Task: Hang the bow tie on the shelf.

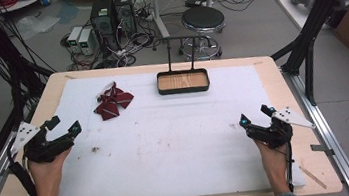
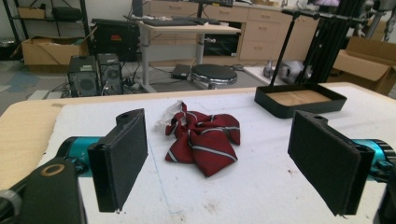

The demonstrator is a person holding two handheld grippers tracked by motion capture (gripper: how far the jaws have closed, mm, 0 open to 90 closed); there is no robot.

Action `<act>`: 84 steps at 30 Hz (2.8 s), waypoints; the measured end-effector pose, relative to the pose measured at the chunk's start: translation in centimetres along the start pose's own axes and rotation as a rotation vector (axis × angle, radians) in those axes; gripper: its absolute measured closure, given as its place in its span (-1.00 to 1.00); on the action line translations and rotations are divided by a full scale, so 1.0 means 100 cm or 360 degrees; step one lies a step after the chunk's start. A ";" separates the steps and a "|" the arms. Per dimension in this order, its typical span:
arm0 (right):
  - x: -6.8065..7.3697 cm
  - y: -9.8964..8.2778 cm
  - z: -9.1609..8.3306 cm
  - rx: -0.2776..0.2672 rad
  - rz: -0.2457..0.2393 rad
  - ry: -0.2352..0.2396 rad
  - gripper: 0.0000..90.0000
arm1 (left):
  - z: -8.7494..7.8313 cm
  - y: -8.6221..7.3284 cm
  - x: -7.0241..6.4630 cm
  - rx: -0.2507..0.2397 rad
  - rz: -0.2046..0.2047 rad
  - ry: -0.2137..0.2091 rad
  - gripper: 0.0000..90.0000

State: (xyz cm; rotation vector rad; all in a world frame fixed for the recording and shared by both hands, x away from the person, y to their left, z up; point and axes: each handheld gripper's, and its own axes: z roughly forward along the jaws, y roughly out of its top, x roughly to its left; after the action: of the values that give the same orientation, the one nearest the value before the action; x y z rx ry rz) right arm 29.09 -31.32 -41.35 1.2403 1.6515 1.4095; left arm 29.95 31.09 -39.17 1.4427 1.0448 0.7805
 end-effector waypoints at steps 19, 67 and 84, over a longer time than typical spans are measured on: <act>0.005 -0.001 0.001 0.0030 -0.0020 0.0014 -0.73 | 0.004 -0.001 -0.003 0.0018 0.0022 -0.0042 -0.54; 0.002 -0.005 0.003 0.0065 0.0006 0.0033 -0.73 | 0.213 -0.026 0.022 0.0824 0.0108 -0.0019 0.25; 0.000 -0.003 0.000 0.0044 0.0022 0.0026 -0.73 | 0.204 0.030 -0.016 0.0625 0.0447 -0.0466 0.63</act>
State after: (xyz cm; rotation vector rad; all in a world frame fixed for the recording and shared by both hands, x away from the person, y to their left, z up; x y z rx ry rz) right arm 29.08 -31.32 -41.64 1.2610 1.6818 1.4125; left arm 48.29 21.61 -39.06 2.0045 0.8051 0.5514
